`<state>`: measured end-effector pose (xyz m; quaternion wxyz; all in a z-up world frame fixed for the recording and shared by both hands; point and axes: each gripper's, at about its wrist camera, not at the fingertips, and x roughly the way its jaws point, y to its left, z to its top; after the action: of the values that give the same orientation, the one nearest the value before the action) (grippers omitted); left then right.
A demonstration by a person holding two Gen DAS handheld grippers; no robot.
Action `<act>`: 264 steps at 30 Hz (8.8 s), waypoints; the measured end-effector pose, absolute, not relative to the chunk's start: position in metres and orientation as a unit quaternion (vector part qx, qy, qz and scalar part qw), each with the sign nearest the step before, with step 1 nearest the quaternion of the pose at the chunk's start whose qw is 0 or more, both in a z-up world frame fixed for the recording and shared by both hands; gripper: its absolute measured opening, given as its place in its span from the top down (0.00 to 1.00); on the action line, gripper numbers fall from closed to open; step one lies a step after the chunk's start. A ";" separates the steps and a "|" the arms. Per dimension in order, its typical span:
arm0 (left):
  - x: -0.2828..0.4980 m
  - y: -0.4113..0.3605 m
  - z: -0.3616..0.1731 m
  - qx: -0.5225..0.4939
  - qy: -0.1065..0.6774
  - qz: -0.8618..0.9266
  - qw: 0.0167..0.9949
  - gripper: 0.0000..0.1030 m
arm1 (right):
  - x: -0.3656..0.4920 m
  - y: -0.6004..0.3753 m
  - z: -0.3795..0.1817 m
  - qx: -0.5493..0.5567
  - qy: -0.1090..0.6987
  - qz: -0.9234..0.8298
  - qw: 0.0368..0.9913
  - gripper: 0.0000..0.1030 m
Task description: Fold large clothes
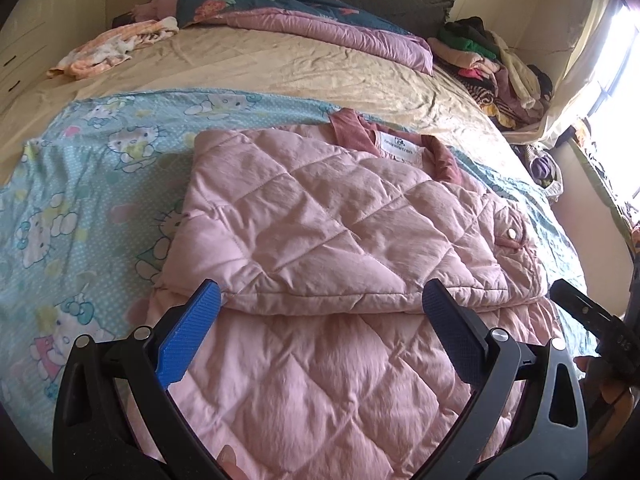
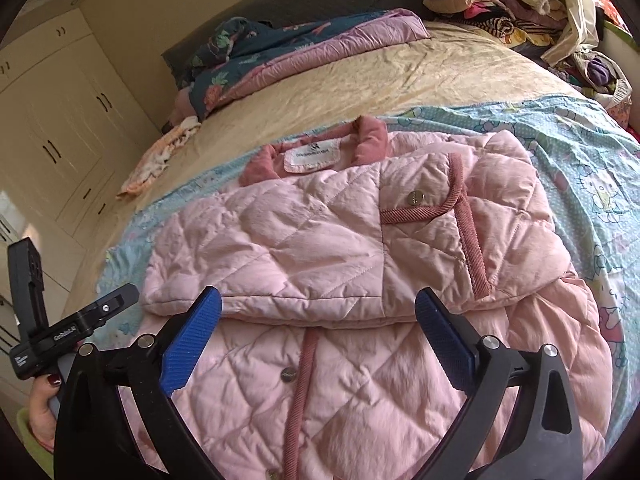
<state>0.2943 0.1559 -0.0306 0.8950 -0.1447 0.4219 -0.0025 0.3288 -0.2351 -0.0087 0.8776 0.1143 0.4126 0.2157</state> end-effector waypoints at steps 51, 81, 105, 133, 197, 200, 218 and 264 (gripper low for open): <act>0.150 0.137 0.028 -0.126 0.337 -0.013 0.933 0.08 | 0.165 -0.265 0.083 0.082 0.311 0.261 0.910 0.05; 0.093 0.126 -0.030 -0.092 0.360 0.019 0.928 0.08 | 0.126 -0.357 0.017 0.070 0.334 0.153 0.927 0.05; 0.071 0.136 -0.065 -0.076 0.386 0.043 0.918 0.08 | 0.107 -0.411 -0.032 0.065 0.380 0.106 0.916 0.05; 0.022 0.180 -0.133 -0.161 0.449 0.020 0.879 0.36 | 0.093 -0.426 -0.065 0.058 0.421 0.122 0.897 0.05; 0.044 0.166 -0.020 -0.137 0.296 -0.027 0.945 0.91 | 0.097 -0.433 -0.003 0.117 0.305 0.213 0.921 0.80; 0.051 0.168 -0.013 -0.148 0.289 -0.025 0.946 0.91 | 0.107 -0.431 0.010 0.120 0.293 0.218 0.923 0.81; 0.065 0.177 0.030 -0.180 0.229 -0.008 0.957 0.91 | 0.132 -0.429 0.060 0.173 0.226 0.221 0.933 0.81; 0.171 0.185 0.067 -0.147 0.224 0.048 0.962 0.89 | 0.250 -0.444 0.077 0.257 0.255 0.169 0.917 0.81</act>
<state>0.1710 0.1846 0.0670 0.9622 -0.1473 0.2241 0.0479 0.2498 -0.4439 0.0767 0.9167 0.2569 0.2554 0.1686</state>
